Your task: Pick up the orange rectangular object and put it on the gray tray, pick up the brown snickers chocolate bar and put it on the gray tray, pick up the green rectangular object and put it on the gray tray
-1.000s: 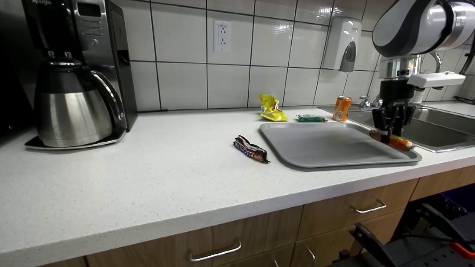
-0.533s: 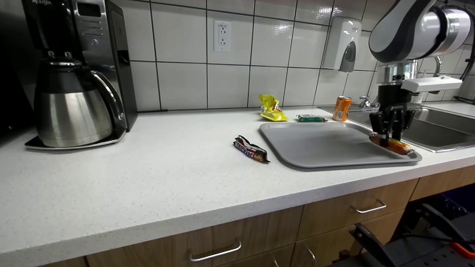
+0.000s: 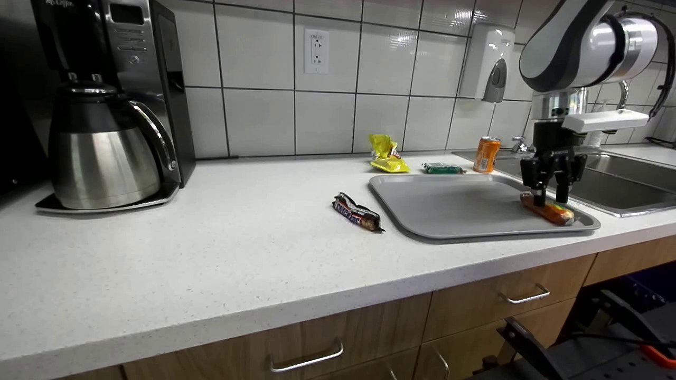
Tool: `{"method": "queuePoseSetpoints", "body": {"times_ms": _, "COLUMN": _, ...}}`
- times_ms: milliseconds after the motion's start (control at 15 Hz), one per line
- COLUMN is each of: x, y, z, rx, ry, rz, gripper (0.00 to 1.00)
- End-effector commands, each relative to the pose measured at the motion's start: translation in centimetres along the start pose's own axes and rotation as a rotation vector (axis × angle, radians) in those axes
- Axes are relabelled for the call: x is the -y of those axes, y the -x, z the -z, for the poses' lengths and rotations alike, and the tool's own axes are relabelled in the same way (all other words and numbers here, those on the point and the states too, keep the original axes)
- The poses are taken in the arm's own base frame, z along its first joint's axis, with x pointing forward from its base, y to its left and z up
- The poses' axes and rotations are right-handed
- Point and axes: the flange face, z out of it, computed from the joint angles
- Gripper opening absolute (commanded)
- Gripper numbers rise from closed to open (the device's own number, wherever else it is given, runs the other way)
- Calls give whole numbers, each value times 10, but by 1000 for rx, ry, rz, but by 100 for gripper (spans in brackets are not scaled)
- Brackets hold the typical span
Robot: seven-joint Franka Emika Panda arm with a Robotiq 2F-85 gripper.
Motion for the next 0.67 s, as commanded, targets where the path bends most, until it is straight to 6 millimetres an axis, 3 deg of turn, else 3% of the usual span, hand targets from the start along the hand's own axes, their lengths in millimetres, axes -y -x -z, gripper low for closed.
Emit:
{"method": "queuePoseSetpoints", "body": {"times_ms": 0, "x": -3, "y": -5, "z": 6, "rx": 2, "ry": 20, "rz": -11, "gripper": 90}}
{"method": "queuePoseSetpoints", "body": {"times_ms": 133, "x": -6, "y": -2, "z": 13, "rx": -6, "ry": 18, "rz": -6, "gripper": 100}}
{"method": "queuePoseSetpoints", "body": {"times_ms": 600, "x": -12, "y": 7, "z": 51, "rx": -39, "ry": 20, "rz": -15, "gripper": 100}}
